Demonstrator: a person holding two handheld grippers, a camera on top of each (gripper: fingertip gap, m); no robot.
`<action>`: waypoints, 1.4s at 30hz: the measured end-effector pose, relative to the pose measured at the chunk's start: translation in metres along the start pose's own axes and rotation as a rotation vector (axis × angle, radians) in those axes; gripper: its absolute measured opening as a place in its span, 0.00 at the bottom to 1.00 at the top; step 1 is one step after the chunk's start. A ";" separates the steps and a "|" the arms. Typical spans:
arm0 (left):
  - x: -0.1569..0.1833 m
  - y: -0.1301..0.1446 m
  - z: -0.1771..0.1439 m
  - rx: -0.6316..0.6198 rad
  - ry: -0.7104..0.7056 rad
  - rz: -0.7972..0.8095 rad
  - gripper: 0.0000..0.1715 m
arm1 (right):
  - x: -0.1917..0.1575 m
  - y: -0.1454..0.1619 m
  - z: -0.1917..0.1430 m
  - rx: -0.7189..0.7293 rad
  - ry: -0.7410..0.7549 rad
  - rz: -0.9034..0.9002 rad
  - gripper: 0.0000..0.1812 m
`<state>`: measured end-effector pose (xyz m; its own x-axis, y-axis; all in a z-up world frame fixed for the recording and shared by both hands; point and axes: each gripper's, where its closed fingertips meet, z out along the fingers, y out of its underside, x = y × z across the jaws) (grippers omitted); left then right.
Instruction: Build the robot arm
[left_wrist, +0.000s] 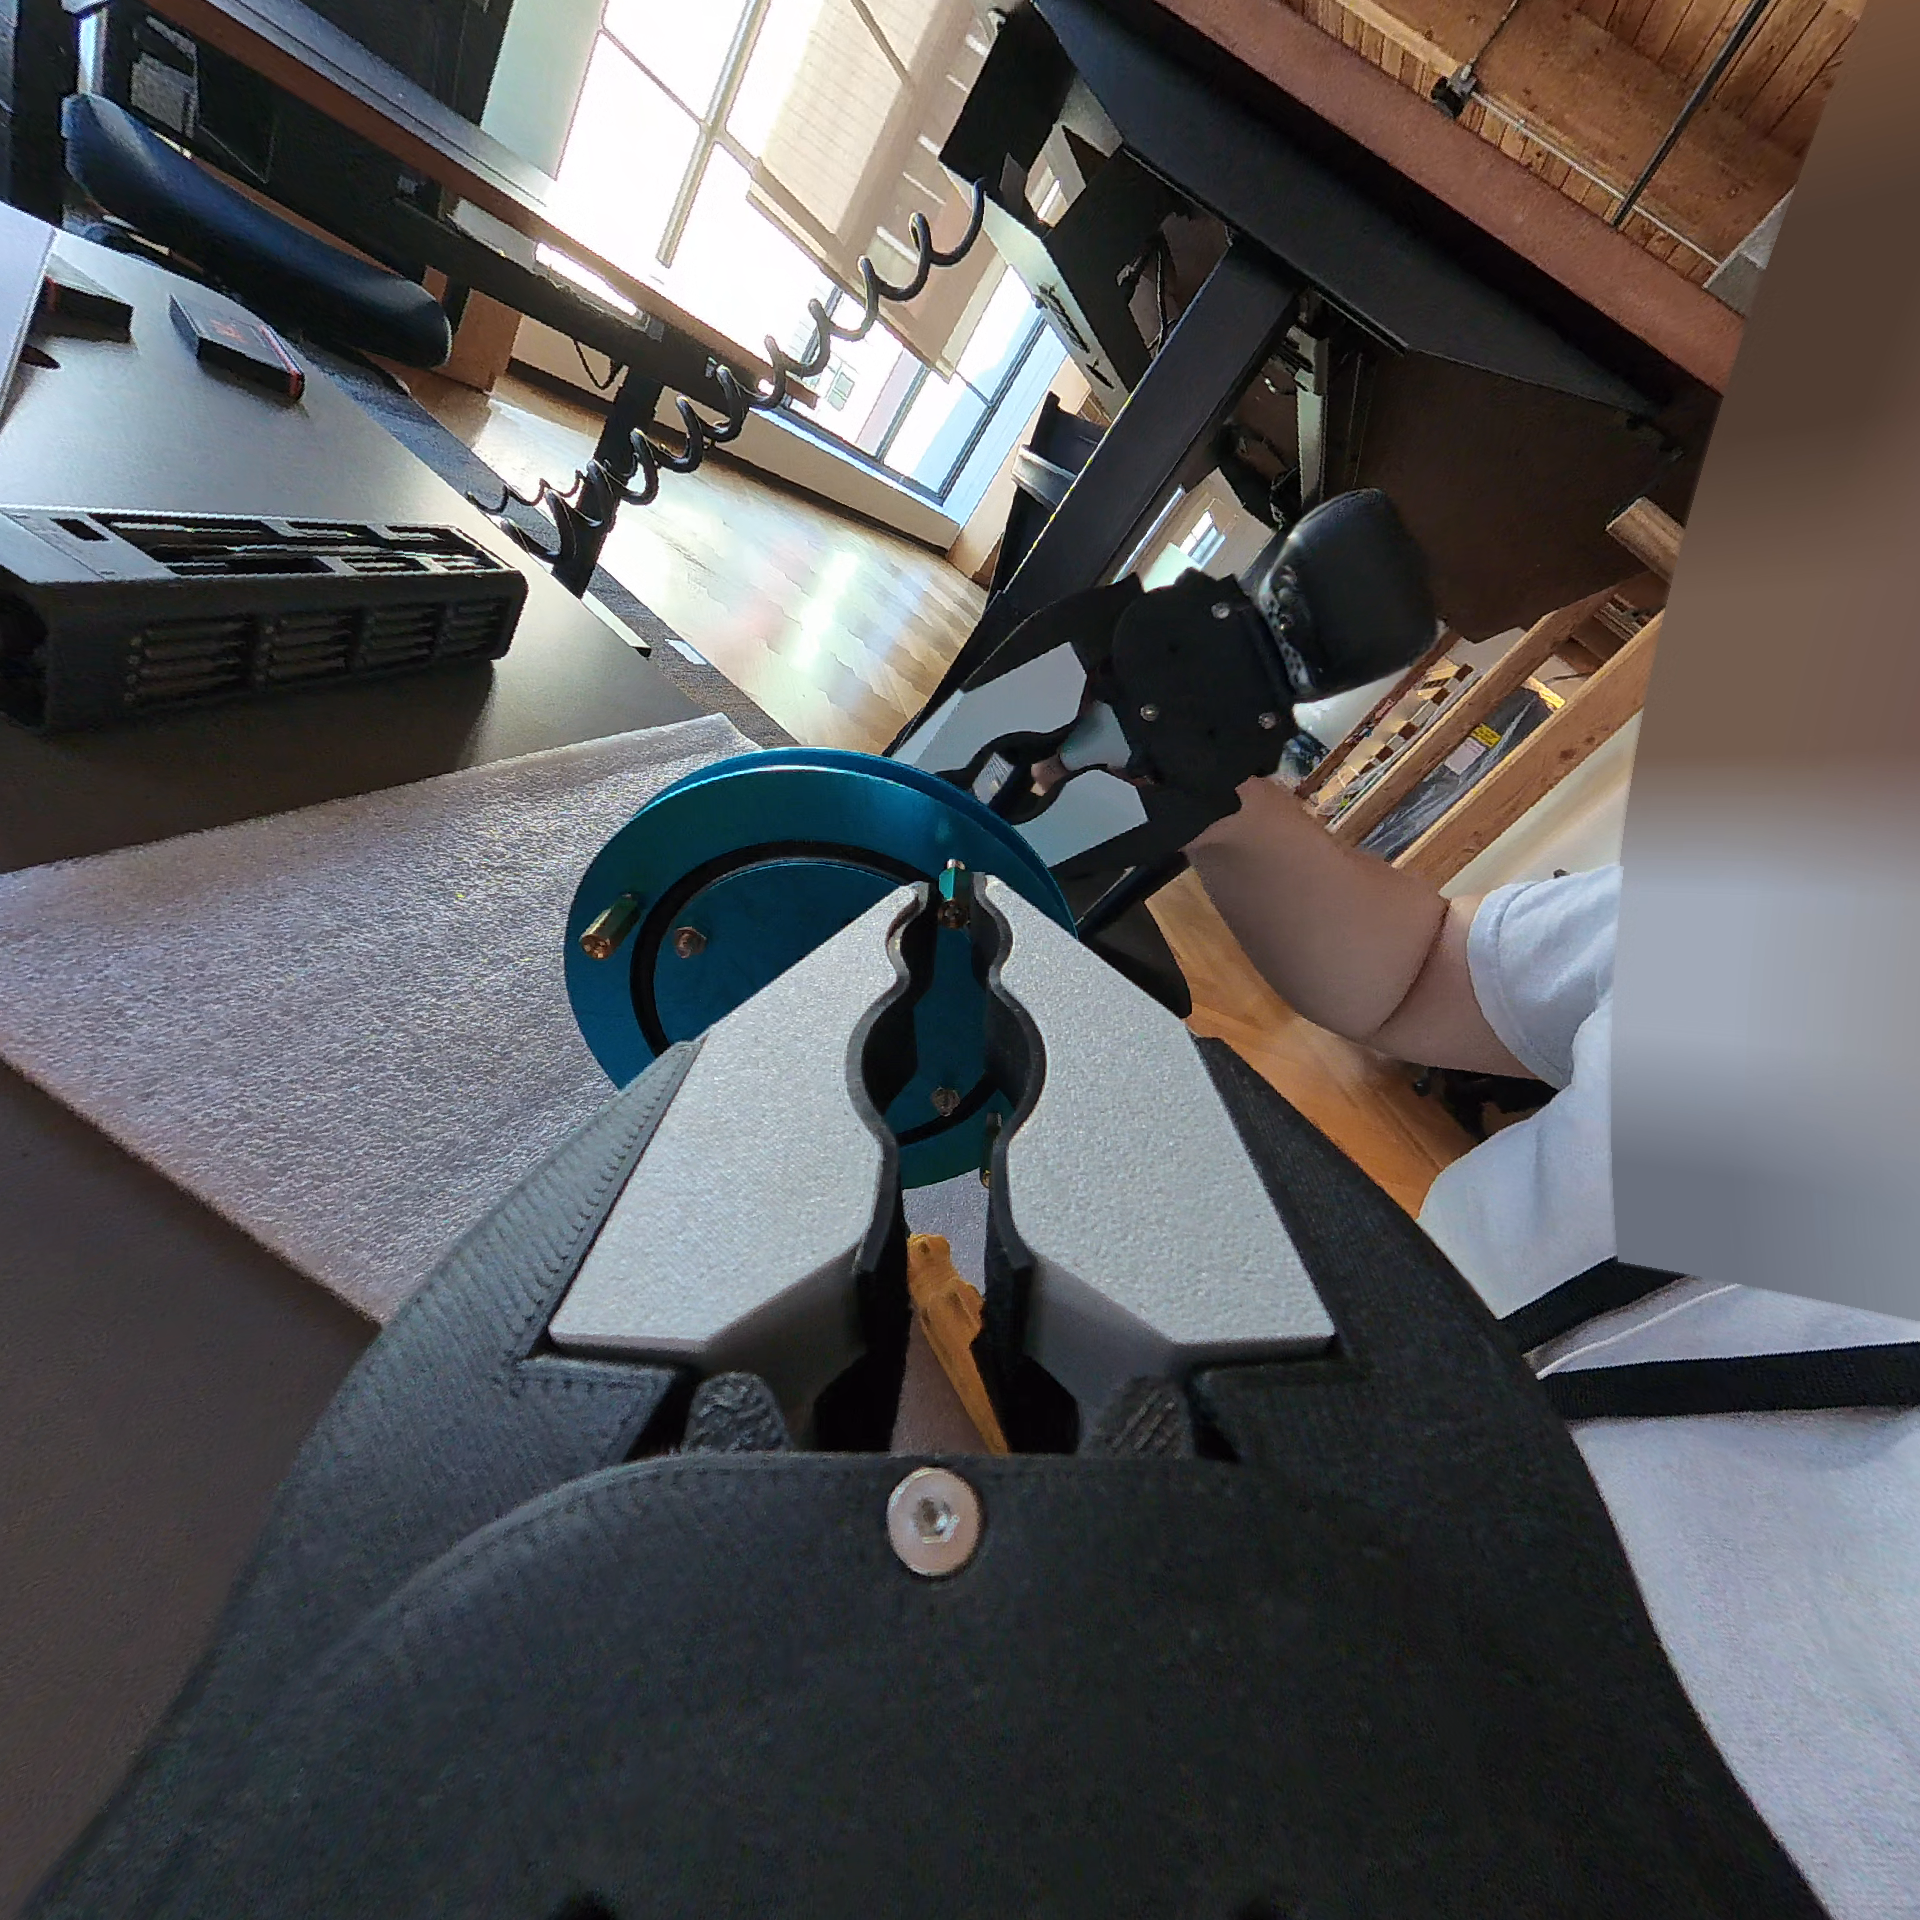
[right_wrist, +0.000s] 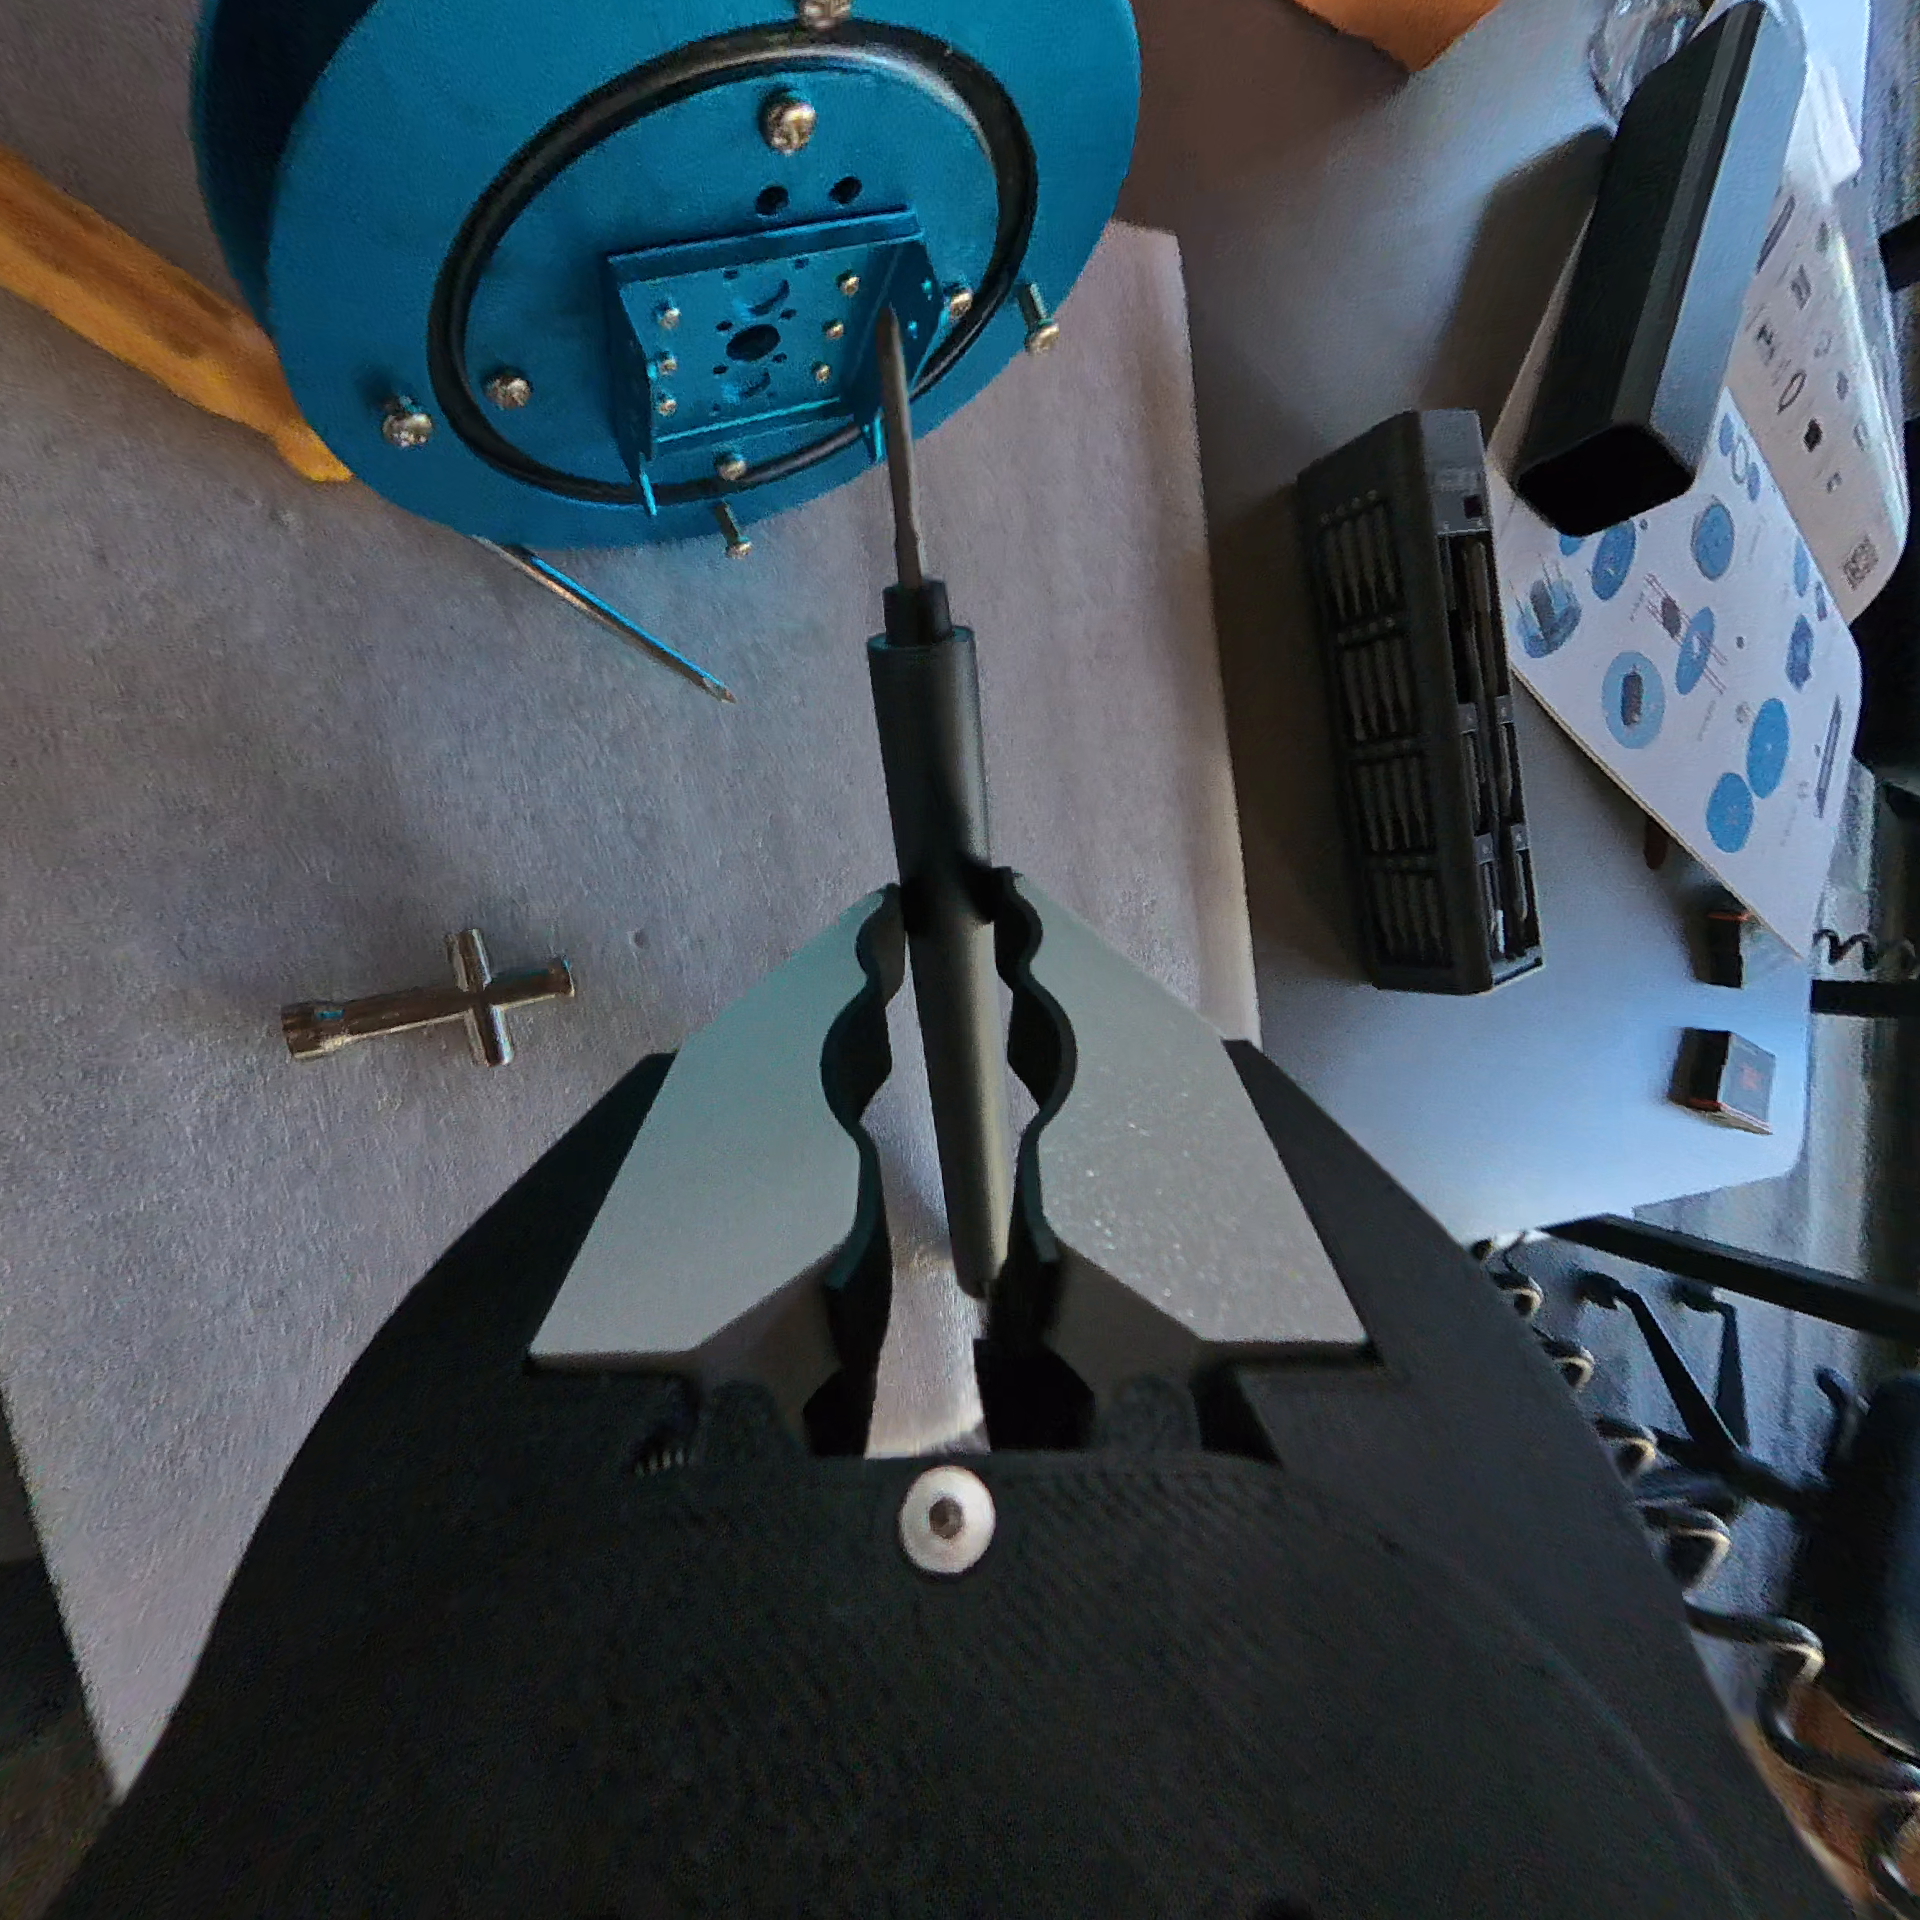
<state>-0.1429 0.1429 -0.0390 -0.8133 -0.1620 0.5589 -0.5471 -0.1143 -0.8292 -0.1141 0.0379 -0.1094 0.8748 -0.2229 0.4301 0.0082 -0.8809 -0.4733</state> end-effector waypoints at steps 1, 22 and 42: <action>0.000 0.000 0.000 0.001 0.001 -0.001 0.02 | 0.001 0.000 0.001 0.028 0.003 0.012 0.09; -0.001 -0.001 0.004 -0.007 0.004 -0.017 0.02 | 0.025 -0.013 -0.019 -0.023 0.408 -0.238 0.09; -0.001 -0.001 0.005 -0.001 0.005 -0.017 0.02 | 0.030 -0.018 -0.031 -0.196 0.437 -0.324 0.09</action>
<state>-0.1411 0.1387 -0.0386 -0.8045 -0.1553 0.5733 -0.5615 -0.1156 -0.8194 -0.1027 0.0345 -0.0641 0.5610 -0.0438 0.8267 0.1161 -0.9846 -0.1310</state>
